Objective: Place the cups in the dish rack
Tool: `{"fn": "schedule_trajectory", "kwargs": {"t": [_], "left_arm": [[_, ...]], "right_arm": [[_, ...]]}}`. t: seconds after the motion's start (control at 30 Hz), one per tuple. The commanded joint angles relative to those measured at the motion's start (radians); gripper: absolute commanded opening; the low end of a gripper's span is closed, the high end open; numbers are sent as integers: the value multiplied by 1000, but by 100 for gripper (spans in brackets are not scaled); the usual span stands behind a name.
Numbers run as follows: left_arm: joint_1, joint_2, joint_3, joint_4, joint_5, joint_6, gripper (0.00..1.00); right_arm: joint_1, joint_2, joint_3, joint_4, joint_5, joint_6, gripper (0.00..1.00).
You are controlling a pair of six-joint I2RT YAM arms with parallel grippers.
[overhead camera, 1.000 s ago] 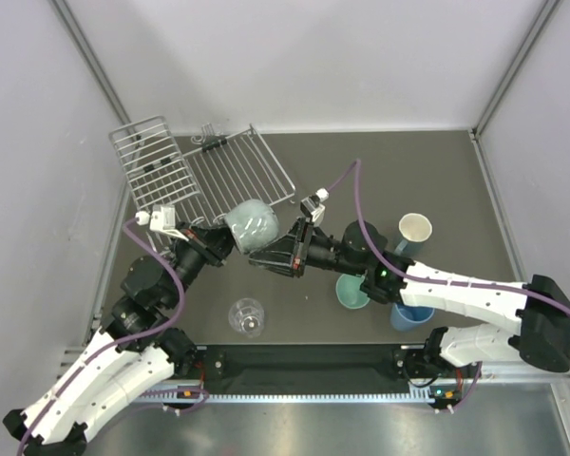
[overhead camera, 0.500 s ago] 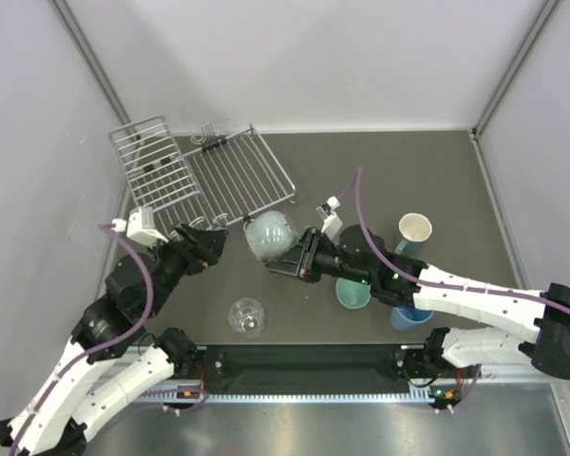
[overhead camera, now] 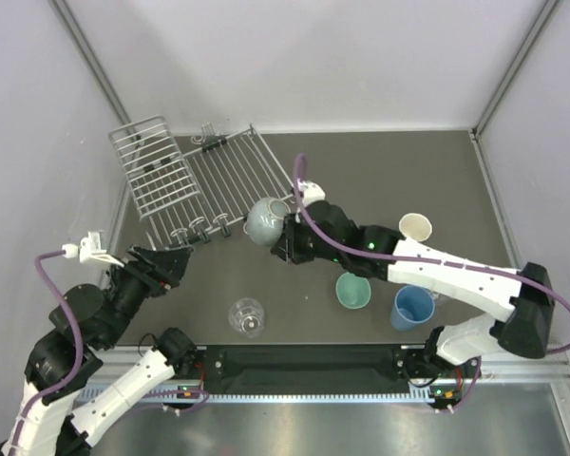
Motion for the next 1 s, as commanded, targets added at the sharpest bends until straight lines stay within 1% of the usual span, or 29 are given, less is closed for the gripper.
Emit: {"fn": "schedule_trajectory", "kwargs": {"t": [0.0, 0.07, 0.13, 0.17, 0.23, 0.27, 0.33, 0.37, 0.43, 0.53, 0.67, 0.83, 0.97], "left_arm": [[-1, -9, 48, -57, -1, 53, 76], [-1, -9, 51, -58, 2, 66, 75], [-1, -9, 51, -58, 8, 78, 74], [-2, -11, 45, -51, 14, 83, 73], [-2, -14, 41, -42, 27, 100, 72], [-1, -17, 30, -23, 34, 107, 72], [-2, -26, 19, -9, 56, 133, 72], [-1, -27, 18, -8, 59, 141, 71], [-2, -30, 19, -18, 62, 155, 70], [-1, -47, 24, -25, 60, 172, 70], [-1, -80, 24, -34, 37, 181, 69], [-1, -113, 31, -71, 11, 176, 69], [-1, -115, 33, -80, 7, 175, 69]], "right_arm": [[-9, 91, 209, 26, 118, -223, 0], [-13, 147, 310, -6, 167, -279, 0], [-19, 225, 373, -20, 219, -316, 0], [-25, 253, 438, -26, 231, -352, 0], [-32, 326, 499, -38, 274, -398, 0], [-38, 349, 550, -38, 280, -410, 0], [-48, 417, 603, -32, 284, -442, 0], [-55, 441, 658, -35, 290, -470, 0], [-59, 507, 709, -35, 300, -514, 0], [-78, 595, 830, -34, 310, -547, 0], [-107, 693, 922, -17, 290, -557, 0], [-142, 797, 1002, 22, 204, -591, 0], [-147, 854, 1028, 58, 193, -616, 0]]}}
